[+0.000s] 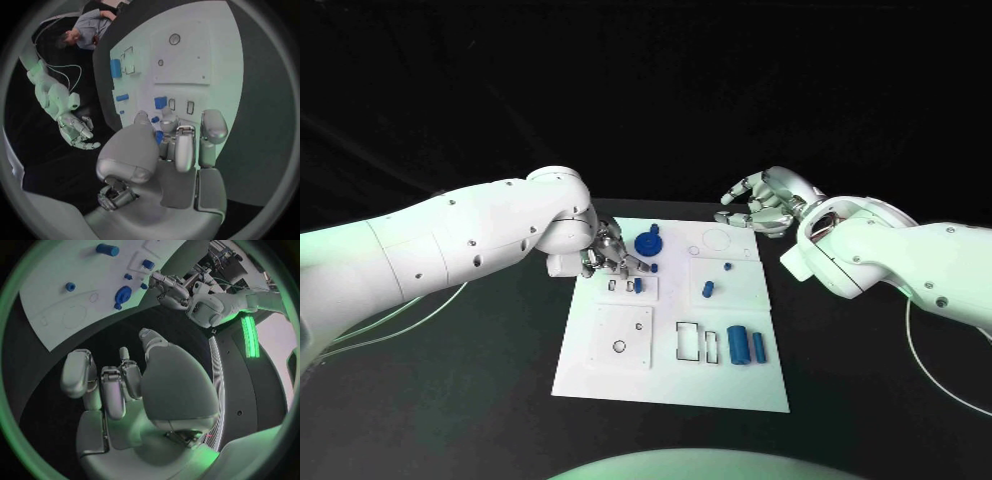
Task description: Assemble the parts on the task board
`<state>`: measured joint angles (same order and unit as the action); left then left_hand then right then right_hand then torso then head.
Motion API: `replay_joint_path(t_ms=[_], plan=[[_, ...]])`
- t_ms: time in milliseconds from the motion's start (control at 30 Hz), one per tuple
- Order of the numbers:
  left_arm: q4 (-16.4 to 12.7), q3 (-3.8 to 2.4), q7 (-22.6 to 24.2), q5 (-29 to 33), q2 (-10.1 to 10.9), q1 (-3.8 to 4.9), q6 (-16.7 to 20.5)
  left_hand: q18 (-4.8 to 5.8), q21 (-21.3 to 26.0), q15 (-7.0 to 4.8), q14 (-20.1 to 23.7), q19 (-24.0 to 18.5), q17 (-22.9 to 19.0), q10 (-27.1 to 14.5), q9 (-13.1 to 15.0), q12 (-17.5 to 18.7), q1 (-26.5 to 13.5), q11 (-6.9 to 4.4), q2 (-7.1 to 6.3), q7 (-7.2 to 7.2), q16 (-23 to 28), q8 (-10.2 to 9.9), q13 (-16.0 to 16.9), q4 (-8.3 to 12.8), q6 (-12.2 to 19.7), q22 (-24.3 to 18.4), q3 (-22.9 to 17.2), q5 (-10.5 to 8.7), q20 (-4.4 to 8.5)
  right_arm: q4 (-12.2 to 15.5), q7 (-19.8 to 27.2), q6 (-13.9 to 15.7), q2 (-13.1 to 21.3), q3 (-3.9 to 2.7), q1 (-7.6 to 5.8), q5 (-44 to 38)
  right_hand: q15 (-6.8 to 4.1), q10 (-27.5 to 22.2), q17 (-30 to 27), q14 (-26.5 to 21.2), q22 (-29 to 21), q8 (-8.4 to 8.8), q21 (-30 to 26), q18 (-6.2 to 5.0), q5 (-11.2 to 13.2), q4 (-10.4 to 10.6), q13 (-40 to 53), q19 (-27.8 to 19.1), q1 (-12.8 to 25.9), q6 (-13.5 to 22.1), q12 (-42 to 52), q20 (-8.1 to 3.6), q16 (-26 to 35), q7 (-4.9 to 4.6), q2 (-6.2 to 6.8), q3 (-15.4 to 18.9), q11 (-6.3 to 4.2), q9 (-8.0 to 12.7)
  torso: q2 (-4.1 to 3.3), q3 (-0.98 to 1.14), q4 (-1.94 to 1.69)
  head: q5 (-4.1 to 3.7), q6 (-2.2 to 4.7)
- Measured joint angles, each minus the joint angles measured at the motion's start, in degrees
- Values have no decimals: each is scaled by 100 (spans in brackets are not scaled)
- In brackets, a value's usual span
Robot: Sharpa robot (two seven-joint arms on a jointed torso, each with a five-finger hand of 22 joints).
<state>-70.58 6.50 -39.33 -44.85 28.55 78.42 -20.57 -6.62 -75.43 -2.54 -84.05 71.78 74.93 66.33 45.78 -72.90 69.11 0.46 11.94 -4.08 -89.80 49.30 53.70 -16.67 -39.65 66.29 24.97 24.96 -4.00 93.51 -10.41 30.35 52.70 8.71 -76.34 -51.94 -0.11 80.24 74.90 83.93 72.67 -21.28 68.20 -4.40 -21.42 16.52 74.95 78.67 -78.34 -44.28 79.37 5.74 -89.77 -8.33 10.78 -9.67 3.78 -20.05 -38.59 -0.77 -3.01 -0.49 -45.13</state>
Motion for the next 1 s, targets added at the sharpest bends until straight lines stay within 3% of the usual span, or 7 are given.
replay_joint_path(t_ms=[167, 400, 867, 1000], plan=[[59, 13, -12, -27, -60, -2, -27, 0, 0, 0, 0, 0, 0, -226, -64, 146, 41, 16, -34, -43, 0, -81, -253, 0, 42, -20, 0, 26, 0, -3, -9, -5, -8, 1, 2, 1, 0, 0, 0, 0, 0, 0, 0, 0, 0, 0, 0, 0, 23, 0, 0, 0, 0, 0, -24, 0, 0, 0, -4, 1, -3, -1, -18], [139, 27, -28, -43, -135, -6, -74, -1, 27, 0, 0, -22, 0, -266, -228, 172, 193, 57, -33, -73, 0, -217, -333, 0, 73, -11, 0, 326, -21, -11, -24, -14, -18, 1, 3, 2, 0, 0, 0, 0, 0, 0, 0, 0, 0, 16, 0, 0, 39, 0, 0, 0, 0, 0, -39, -16, 0, 0, -4, -2, -7, -3, -37], [245, 28, -54, -47, -240, -20, -222, -1, 27, 0, 0, -22, -1, -266, -297, 172, 291, 56, 20, -73, 0, -275, -345, 0, 73, 9, 0, 367, -21, -28, -51, -43, -47, 3, 14, -2, 0, 0, 0, 0, -1, 0, 0, 0, 0, 16, -2, 0, 38, 0, 0, 0, 0, 0, -39, -16, 0, 5, 0, -5, -15, -15, -68], [251, 28, -57, -47, -270, -26, -246, -1, 27, 43, 0, -22, -1, -278, -475, 172, 376, 68, 44, -146, 0, -487, -351, 0, 146, 56, 0, 367, -21, -31, -56, -49, -57, 3, 15, -4, 0, 0, 0, 0, -1, 0, 0, 0, 0, 16, -2, 0, 38, 0, 0, 0, 0, 0, -38, -16, 0, 5, 1, -5, -17, -16, -76]])
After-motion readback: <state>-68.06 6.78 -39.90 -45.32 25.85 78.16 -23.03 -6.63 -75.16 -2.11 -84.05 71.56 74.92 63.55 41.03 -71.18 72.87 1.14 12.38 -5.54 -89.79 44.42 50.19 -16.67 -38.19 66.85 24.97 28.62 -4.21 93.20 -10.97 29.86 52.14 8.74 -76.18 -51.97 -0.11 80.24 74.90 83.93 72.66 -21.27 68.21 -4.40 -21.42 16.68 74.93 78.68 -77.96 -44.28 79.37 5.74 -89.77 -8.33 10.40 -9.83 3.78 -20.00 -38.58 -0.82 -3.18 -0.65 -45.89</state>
